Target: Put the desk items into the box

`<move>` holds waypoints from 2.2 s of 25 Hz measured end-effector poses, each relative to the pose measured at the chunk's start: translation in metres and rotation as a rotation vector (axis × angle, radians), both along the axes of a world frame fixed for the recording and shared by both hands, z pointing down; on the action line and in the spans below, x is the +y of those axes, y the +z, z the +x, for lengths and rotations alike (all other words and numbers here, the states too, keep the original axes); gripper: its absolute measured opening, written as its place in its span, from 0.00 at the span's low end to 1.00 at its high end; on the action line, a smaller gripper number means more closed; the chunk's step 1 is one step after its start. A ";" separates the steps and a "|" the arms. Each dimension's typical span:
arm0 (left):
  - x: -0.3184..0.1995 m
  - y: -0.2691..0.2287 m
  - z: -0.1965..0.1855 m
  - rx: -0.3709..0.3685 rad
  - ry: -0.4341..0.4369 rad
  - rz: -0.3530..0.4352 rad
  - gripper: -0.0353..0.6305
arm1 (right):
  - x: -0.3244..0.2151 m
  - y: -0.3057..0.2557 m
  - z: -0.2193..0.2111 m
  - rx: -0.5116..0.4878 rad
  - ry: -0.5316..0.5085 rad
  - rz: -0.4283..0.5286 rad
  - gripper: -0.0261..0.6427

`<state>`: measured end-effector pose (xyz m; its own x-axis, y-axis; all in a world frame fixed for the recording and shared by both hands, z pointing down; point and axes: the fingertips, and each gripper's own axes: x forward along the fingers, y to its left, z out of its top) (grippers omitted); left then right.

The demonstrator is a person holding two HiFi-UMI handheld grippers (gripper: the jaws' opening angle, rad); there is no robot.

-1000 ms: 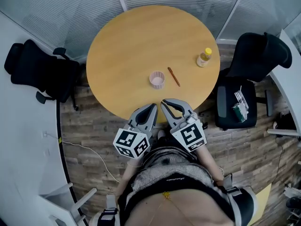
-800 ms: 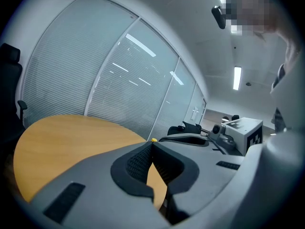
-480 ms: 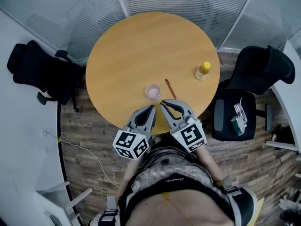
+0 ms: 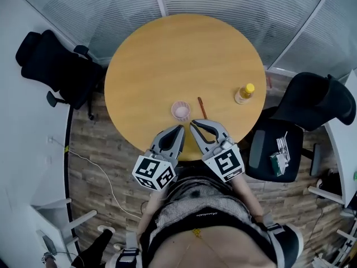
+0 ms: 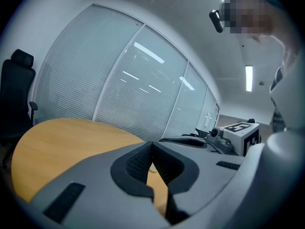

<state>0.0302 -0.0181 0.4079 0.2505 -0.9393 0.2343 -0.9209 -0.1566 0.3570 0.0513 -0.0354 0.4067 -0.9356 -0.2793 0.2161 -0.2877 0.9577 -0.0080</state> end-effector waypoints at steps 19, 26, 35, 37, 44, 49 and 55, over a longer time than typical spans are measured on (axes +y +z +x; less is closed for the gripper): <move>-0.015 -0.009 -0.018 -0.030 0.041 0.026 0.08 | -0.022 0.001 -0.002 0.020 0.079 0.013 0.08; -0.024 -0.013 -0.040 -0.023 0.094 0.030 0.08 | -0.036 -0.009 -0.020 0.043 0.116 0.081 0.08; -0.031 -0.010 -0.059 0.001 0.178 0.031 0.08 | -0.036 -0.002 -0.031 0.074 0.193 0.068 0.08; -0.032 -0.009 -0.062 0.004 0.203 0.032 0.08 | -0.035 -0.002 -0.035 0.081 0.213 0.059 0.08; -0.032 -0.002 -0.081 0.004 0.275 0.023 0.08 | -0.036 -0.006 -0.050 0.079 0.310 0.052 0.08; -0.031 0.005 -0.096 0.010 0.330 0.025 0.08 | -0.027 0.003 -0.061 0.106 0.368 0.063 0.08; -0.022 0.006 -0.107 0.017 0.381 0.031 0.08 | -0.012 0.007 -0.073 0.117 0.434 0.052 0.08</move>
